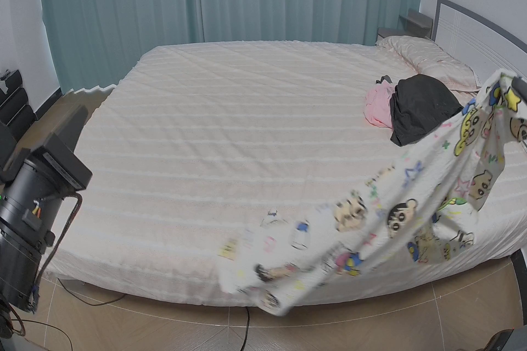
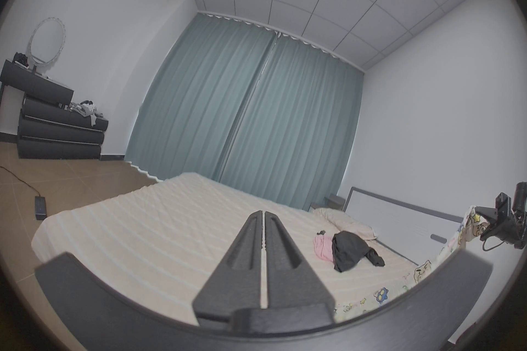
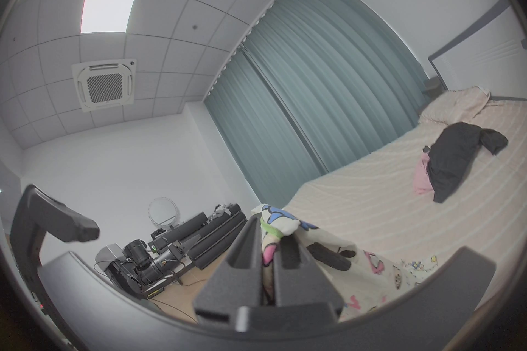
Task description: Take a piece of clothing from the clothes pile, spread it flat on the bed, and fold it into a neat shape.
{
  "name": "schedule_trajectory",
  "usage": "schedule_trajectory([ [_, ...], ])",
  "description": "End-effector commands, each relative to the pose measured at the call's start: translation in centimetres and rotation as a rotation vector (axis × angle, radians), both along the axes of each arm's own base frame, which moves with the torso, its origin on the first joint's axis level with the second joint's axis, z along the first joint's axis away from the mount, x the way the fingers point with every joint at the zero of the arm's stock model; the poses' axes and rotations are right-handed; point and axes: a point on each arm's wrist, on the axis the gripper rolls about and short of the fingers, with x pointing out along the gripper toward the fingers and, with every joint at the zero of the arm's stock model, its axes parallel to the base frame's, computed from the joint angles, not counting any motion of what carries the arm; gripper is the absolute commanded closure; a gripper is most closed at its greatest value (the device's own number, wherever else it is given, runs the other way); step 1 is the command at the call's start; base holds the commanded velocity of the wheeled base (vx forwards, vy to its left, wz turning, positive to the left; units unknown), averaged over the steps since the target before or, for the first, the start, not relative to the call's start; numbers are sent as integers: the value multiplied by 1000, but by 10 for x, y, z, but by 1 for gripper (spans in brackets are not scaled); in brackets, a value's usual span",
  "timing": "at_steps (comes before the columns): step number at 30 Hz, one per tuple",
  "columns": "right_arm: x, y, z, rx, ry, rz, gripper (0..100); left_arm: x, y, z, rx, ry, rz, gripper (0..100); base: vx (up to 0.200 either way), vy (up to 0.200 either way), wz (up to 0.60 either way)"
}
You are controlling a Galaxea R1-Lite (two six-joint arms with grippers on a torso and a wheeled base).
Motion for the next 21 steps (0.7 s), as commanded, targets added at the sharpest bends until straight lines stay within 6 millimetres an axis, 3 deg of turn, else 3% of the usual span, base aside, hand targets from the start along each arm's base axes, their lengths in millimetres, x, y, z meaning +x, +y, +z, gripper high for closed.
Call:
schedule_trajectory([
  [1, -3, -1, 18, 16, -48, 13, 100, 0, 1, 18, -23, -48, 10, 100, 0, 0, 0],
  [7, 37, 19, -4, -76, 100, 15, 100, 17, -18, -26, 43, 99, -19, 100, 0, 0, 0],
  [14, 57, 31, 3, -83, 102, 28, 100, 38, -43, -72, 75, 263, -79, 100, 0, 0, 0],
  [21, 75, 42, 3, -96, 128, 29, 100, 44, -53, -96, 68, 348, -143, 100, 0, 0, 0],
])
